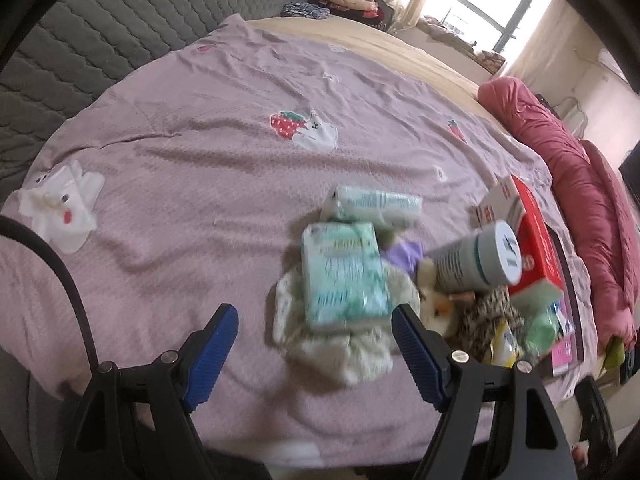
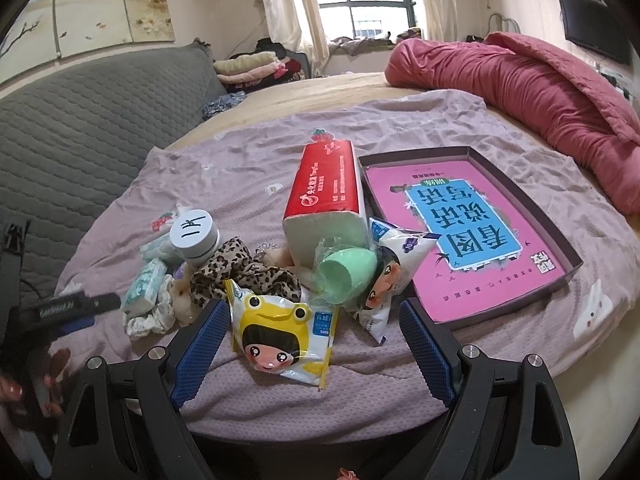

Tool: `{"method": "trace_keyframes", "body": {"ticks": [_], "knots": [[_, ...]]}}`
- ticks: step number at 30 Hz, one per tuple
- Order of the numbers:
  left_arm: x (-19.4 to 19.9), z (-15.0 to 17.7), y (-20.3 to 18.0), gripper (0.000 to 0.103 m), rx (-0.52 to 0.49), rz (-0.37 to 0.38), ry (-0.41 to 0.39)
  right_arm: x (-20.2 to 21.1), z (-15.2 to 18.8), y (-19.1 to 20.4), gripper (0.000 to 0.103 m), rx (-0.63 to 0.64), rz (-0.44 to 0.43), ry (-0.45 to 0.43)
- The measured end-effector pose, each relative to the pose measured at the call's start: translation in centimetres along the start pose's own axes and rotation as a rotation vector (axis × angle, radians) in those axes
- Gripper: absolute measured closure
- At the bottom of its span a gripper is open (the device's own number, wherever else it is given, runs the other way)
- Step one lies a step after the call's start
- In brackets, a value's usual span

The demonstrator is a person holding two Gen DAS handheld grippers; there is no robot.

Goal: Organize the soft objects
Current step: 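Grasp the green tissue pack with the left tool while the right tool grasps the bagged mint-green cup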

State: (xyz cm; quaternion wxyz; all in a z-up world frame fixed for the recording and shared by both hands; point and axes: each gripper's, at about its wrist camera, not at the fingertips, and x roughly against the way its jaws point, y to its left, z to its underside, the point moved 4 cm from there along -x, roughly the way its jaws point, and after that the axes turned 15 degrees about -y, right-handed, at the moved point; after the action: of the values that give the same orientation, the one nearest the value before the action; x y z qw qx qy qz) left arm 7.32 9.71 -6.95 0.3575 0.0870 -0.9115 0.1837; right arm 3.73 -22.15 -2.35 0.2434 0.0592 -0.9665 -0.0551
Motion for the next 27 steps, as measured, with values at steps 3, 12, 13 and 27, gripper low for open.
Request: {"method": "trace_keyframes", "body": {"ticks": [3,12,13,27], "knots": [[-1.8,-0.4,-0.5,0.024,-0.002,0.001,0.026,-0.4,0.1,0.0,0.015,0.002,-0.001,0.009],[-4.3,-0.3,-2.1,0.026,-0.051,-0.001,0.058,-1.2,0.1,-0.4,0.015,-0.016,0.003,0.024],[-4.7,-0.4,-2.2,0.028,-0.049,0.001,0.064,-1.4,0.0,-0.5,0.015,-0.019,0.004,0.027],[-6.0,0.1,-2.4,0.047,-0.089,0.053,0.06,-5.4,-0.7,-0.8,0.015,-0.006,0.018,0.071]]}}
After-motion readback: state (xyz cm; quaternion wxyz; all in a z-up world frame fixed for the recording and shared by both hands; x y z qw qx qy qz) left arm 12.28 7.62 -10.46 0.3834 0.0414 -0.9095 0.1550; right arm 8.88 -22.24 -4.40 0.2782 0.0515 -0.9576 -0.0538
